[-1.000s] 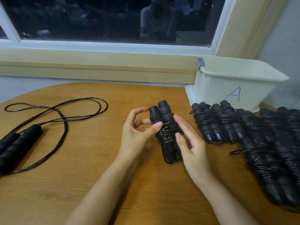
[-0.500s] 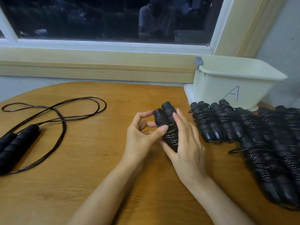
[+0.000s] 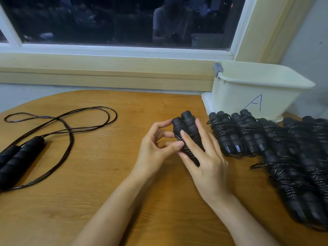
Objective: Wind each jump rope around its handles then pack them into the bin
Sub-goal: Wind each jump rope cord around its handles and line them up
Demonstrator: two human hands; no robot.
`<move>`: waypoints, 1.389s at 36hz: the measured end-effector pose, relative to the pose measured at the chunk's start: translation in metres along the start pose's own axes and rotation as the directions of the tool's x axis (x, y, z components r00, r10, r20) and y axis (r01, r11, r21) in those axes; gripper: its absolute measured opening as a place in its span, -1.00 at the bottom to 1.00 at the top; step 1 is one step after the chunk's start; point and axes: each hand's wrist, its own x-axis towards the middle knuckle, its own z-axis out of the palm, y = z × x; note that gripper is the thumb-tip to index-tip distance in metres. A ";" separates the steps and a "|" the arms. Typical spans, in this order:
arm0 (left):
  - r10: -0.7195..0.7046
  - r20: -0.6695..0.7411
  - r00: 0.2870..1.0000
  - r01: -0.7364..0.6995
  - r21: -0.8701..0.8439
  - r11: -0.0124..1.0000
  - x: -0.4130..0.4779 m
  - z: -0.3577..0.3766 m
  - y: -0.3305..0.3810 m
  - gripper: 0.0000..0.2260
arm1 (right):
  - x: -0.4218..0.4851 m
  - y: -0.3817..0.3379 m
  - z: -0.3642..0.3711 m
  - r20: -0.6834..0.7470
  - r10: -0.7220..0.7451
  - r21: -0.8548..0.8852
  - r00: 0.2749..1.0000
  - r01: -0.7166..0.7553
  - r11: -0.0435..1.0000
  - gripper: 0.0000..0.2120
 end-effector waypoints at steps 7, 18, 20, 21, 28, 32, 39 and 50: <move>-0.015 0.078 0.997 0.014 0.009 1.000 0.002 -0.004 0.002 -0.48 | 0.003 -0.005 -0.003 0.086 0.237 0.484 0.968 -0.248 0.839 -0.49; -0.003 0.042 0.999 0.003 0.005 1.000 0.002 -0.005 0.005 -0.49 | 0.004 -0.004 -0.006 0.307 0.285 0.628 0.908 -0.419 0.656 -0.49; -0.008 0.019 1.000 0.007 0.015 1.000 0.002 -0.005 0.004 -0.51 | 0.001 0.000 -0.002 0.256 0.277 0.526 0.926 -0.374 0.764 -0.48; -0.005 0.005 1.000 0.004 0.026 1.000 0.002 -0.004 0.003 -0.51 | 0.000 0.001 0.000 0.222 0.266 0.464 0.938 -0.341 0.818 -0.47; 0.039 -0.117 0.992 -0.031 0.071 0.997 -0.001 0.002 0.002 -0.51 | -0.002 0.001 0.005 0.086 0.165 0.313 0.982 -0.184 0.932 -0.55; 0.014 -0.137 0.990 -0.007 0.056 0.998 -0.003 0.004 0.005 -0.50 | -0.003 -0.002 0.007 0.151 0.128 0.204 0.980 -0.158 0.966 -0.43; 0.000 -0.086 0.996 0.002 0.021 1.000 -0.005 0.006 0.008 -0.49 | -0.005 -0.001 0.007 0.105 0.098 0.098 0.990 -0.108 0.989 -0.26; -0.008 0.013 1.000 0.008 0.002 1.000 0.000 -0.002 0.006 -0.49 | -0.002 0.003 0.002 0.036 0.142 0.346 0.989 -0.146 0.927 -0.44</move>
